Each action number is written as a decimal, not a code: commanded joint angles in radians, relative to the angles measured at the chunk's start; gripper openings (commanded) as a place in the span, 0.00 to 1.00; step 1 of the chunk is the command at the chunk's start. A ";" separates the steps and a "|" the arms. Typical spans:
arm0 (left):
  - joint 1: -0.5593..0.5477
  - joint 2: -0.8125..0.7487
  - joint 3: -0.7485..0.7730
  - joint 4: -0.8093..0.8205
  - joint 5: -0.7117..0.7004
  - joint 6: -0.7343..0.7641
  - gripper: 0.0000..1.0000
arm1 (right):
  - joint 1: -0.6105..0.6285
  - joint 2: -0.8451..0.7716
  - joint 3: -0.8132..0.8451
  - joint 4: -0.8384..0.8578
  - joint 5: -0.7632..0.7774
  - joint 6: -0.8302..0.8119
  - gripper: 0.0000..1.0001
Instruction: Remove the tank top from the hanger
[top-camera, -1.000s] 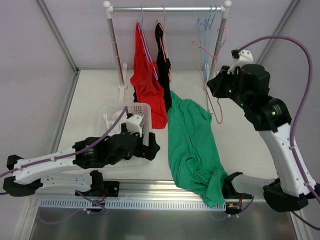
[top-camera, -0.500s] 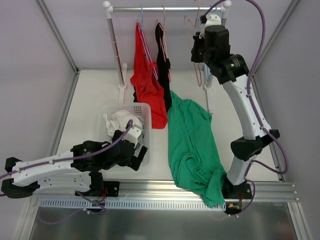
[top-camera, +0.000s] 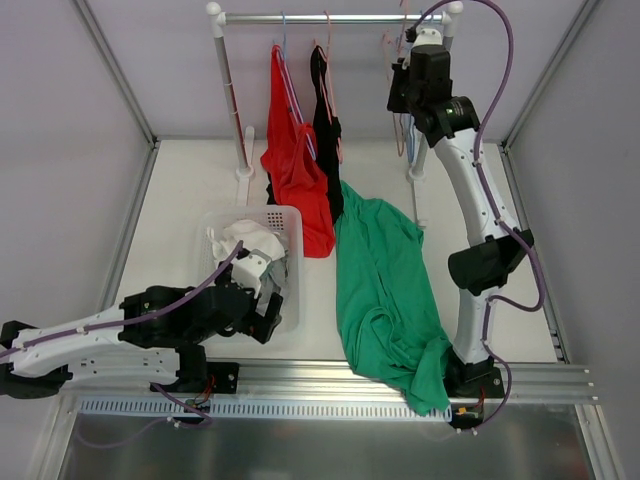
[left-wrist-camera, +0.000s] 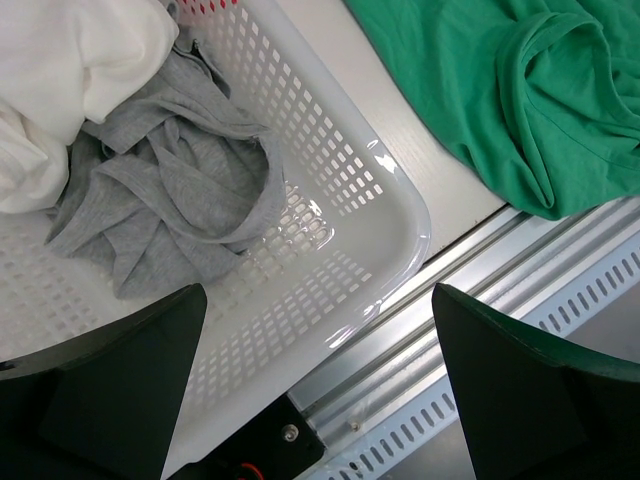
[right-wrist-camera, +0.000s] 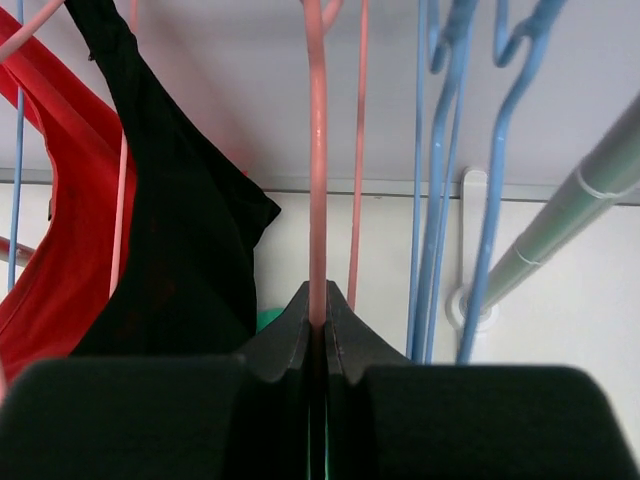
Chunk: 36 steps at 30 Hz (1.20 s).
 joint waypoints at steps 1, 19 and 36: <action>-0.011 0.019 -0.011 -0.022 -0.012 -0.015 0.99 | -0.008 0.018 0.052 0.090 -0.035 0.017 0.00; -0.036 -0.059 -0.012 -0.035 -0.041 -0.040 0.98 | -0.022 -0.083 -0.136 0.112 0.008 0.161 0.32; -0.036 0.071 0.135 -0.006 -0.087 0.012 0.99 | -0.022 -0.544 -0.560 0.104 -0.182 0.138 1.00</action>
